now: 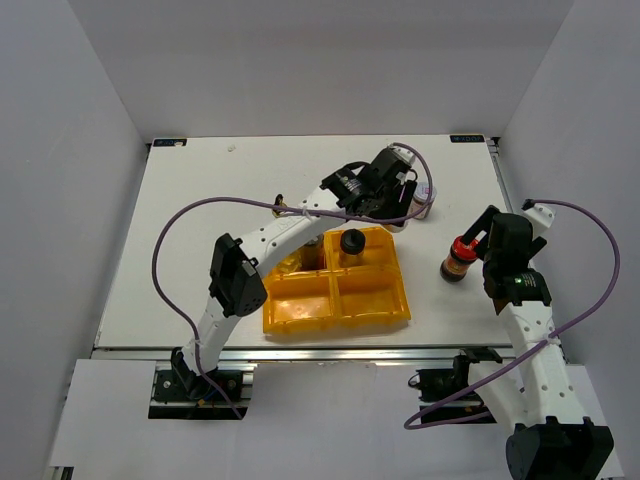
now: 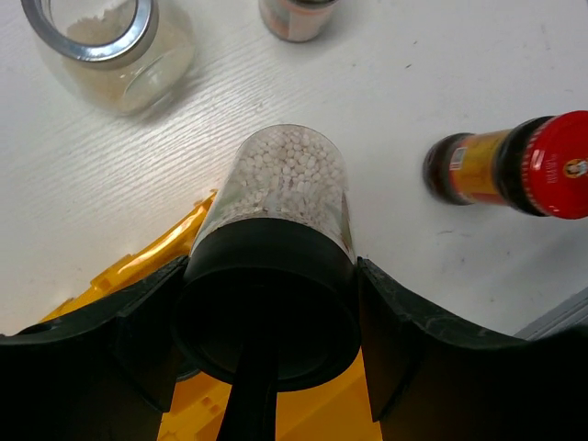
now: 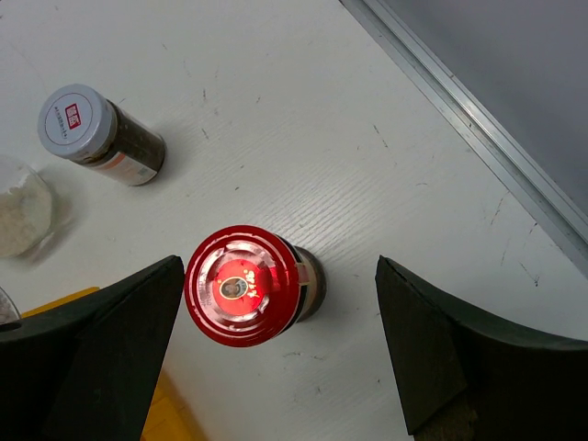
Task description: Organize the condiment bottles
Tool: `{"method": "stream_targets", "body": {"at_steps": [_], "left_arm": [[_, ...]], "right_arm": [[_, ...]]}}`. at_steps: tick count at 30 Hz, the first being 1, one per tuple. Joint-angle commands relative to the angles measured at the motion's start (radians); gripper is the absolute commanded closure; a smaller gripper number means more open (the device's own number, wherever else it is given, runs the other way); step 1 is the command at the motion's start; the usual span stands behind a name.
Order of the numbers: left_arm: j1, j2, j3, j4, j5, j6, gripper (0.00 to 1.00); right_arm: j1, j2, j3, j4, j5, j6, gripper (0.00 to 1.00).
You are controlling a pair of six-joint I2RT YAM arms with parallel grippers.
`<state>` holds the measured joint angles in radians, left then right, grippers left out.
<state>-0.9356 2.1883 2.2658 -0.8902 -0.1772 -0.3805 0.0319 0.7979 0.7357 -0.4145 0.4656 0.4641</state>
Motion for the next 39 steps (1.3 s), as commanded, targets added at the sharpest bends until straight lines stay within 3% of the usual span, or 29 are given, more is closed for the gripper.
{"method": "stream_targets", "body": {"at_steps": [1,10,27,28,29,30,39], "left_arm": [[0.009,-0.009,0.014,-0.007,-0.03,0.002,1.0],[0.009,-0.025,-0.083,-0.073,-0.096,-0.015,1.0],[-0.002,0.024,-0.057,-0.173,-0.068,-0.009,1.0],[-0.002,0.028,-0.06,-0.17,-0.067,-0.011,0.97],[-0.003,0.039,-0.064,-0.161,-0.065,-0.011,0.87],[-0.003,0.044,-0.065,-0.161,-0.064,-0.011,0.87],[-0.002,0.093,-0.054,-0.158,-0.079,-0.02,0.49]], "right_arm": [[-0.009,-0.005,-0.007,0.029,-0.002,0.002,0.11],[-0.012,0.012,-0.009,0.034,-0.03,-0.002,0.11],[-0.021,0.043,-0.01,0.045,-0.073,-0.001,0.11],[-0.021,0.043,-0.01,0.046,-0.076,-0.001,0.11],[-0.021,0.043,-0.01,0.045,-0.079,-0.001,0.11],[-0.021,0.043,-0.01,0.046,-0.079,-0.002,0.11],[-0.021,0.038,-0.01,0.042,-0.087,-0.007,0.11]]}}
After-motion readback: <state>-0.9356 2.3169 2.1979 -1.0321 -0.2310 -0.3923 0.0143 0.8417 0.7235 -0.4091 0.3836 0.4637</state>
